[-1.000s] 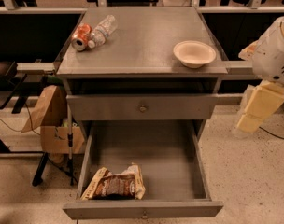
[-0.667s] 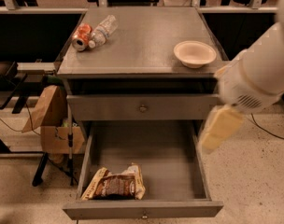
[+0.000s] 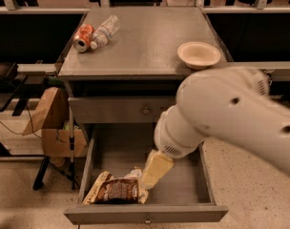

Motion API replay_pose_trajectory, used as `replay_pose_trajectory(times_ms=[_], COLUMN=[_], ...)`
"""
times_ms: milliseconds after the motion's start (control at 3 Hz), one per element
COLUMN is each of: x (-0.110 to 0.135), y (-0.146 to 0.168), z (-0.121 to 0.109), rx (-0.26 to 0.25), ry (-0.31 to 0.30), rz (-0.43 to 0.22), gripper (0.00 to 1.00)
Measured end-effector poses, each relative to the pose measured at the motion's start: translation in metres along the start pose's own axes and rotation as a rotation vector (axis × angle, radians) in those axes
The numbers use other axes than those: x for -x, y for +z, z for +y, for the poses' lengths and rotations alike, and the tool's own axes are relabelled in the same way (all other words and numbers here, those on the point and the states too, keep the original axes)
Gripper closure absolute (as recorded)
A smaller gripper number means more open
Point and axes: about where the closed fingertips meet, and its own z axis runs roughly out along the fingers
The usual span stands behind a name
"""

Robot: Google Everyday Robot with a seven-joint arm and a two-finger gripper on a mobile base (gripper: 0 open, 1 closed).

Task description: Pick brown chip bag from middle drawer and place on counter

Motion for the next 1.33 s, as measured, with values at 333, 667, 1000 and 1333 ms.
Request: replay_pose_trajectory(times_ms=[333, 667, 1000, 1333], x=[0.045, 0.076, 0.117, 0.116], y=[0.090, 0.147, 0.196, 0.195], z=[0.049, 0.076, 0.092, 0.092], rx=[0.059, 0.099, 0.097, 0.098], ry=[-0.035, -0.052, -0.132, -0.129], rz=[-0.046, -0.072, -0.073, -0.073], gripper=[0.00, 0.00, 0.00, 0.00])
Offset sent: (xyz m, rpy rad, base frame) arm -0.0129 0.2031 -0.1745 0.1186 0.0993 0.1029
